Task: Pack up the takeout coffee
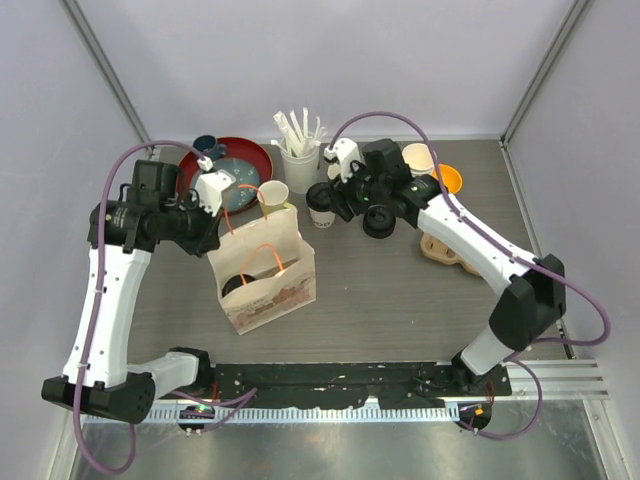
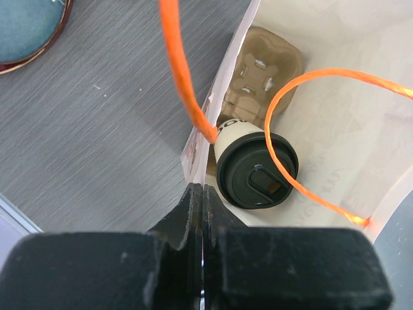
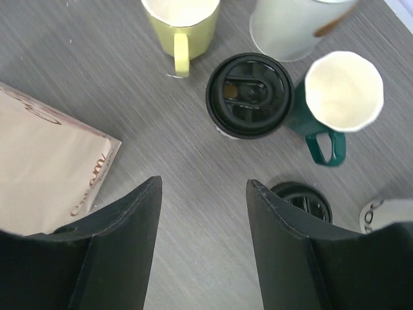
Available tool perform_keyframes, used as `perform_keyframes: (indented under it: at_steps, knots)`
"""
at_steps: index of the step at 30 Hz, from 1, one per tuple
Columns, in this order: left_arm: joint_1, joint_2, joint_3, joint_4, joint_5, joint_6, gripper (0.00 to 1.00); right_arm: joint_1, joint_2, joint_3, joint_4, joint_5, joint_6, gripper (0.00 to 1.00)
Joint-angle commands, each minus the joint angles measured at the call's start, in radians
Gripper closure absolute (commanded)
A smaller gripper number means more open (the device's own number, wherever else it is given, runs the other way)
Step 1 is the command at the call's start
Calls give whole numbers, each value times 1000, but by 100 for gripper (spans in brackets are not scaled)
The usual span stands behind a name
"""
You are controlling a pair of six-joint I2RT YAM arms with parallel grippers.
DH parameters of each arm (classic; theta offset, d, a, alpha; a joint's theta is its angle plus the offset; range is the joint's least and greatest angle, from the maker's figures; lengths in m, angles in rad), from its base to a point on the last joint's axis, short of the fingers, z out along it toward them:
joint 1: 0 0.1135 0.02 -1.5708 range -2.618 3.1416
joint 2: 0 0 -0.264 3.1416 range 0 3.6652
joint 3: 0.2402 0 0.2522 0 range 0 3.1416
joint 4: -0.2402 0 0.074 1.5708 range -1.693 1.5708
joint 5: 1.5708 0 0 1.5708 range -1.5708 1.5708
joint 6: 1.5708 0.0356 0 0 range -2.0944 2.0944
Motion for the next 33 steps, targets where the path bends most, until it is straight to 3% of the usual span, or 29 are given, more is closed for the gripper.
perform_keyframes:
  at_steps: [1,4,6,13,25,33]
  knots:
    - [25,-1,-20,2,5,15,100,0,92,166,-2,-127,-234,41]
    - [46,-7,-36,8,5,29,100,0,250,338,-118,-116,-203,49]
    - [64,-9,-46,11,4,42,100,3,302,386,-155,-108,-190,50]
    - [94,-4,-59,19,51,42,100,29,402,409,-59,37,-179,48]
    - [98,10,-55,17,73,44,100,57,540,511,-123,34,-243,50]
    - [103,21,-47,10,99,53,100,69,563,500,-140,76,-280,62]
